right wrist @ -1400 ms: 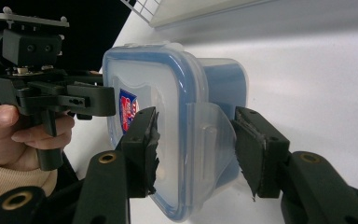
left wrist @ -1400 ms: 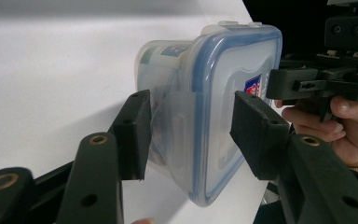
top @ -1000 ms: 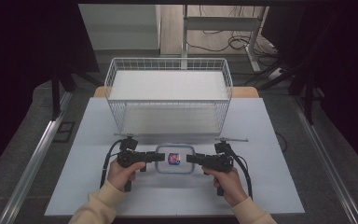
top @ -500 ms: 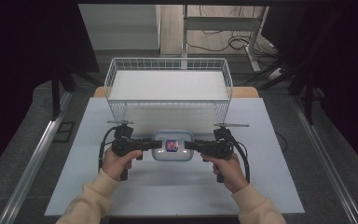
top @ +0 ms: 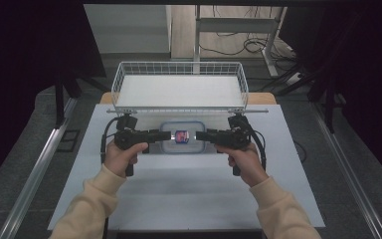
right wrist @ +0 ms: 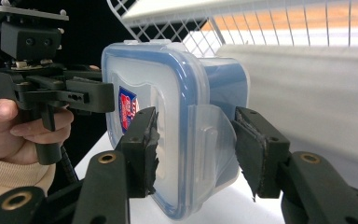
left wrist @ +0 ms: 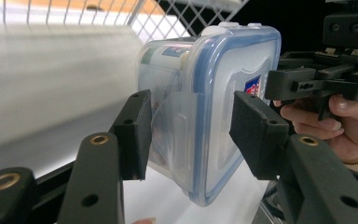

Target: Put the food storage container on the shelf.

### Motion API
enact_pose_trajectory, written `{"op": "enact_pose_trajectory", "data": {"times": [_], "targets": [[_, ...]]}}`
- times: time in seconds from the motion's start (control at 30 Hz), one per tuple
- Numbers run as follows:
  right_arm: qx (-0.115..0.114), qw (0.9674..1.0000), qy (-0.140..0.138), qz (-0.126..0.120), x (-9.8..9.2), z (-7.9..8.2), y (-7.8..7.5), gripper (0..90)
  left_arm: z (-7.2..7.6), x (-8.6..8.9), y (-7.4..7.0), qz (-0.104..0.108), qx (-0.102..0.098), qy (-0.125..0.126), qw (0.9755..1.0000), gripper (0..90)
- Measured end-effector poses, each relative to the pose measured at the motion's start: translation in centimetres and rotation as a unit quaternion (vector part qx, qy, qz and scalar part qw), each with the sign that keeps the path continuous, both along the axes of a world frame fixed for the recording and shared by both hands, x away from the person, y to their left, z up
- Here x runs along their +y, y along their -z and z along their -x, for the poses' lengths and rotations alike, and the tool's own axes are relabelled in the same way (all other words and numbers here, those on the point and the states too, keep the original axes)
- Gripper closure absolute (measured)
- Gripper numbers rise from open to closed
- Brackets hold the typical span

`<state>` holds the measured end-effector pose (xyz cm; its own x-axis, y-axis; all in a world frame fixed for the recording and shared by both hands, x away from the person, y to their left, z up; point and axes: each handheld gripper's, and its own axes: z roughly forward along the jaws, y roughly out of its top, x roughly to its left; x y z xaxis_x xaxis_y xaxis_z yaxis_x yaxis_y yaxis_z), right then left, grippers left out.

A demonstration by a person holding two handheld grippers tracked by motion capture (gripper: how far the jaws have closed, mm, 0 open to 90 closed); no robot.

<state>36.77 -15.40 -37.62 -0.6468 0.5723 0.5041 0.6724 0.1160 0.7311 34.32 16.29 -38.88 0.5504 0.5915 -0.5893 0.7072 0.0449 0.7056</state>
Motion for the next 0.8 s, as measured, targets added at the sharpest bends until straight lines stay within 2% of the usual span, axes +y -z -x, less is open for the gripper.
{"op": "enact_pose_trajectory", "data": {"times": [0.33, 0.53, 0.6, 0.7, 0.8], "targets": [[-0.034, 0.9993, -0.005, 0.011, 0.8, -3.2, -4.9, 50.6, -3.4, 0.8, -4.1, 0.012, -0.024, -0.001, 0.9996, 49.6], [-0.050, 0.9987, -0.008, 0.008, 1.2, -6.1, -7.7, 50.6, -6.2, 1.2, -6.8, 0.012, -0.037, -0.007, 0.9992, 49.6], [-0.053, 0.9985, -0.009, 0.008, 1.3, -7.2, -8.3, 50.6, -7.3, 1.2, -7.4, 0.010, -0.035, -0.007, 0.9993, 49.6], [-0.041, 0.9991, -0.005, 0.002, 1.3, -8.9, -8.8, 50.5, -9.2, 1.2, -8.0, 0.007, -0.027, -0.005, 0.9996, 49.6], [-0.033, 0.9994, -0.002, 0.003, 1.3, -10.7, -8.9, 50.0, -11.0, 1.1, -7.9, 0.008, -0.010, -0.004, 0.9999, 49.6]]}}
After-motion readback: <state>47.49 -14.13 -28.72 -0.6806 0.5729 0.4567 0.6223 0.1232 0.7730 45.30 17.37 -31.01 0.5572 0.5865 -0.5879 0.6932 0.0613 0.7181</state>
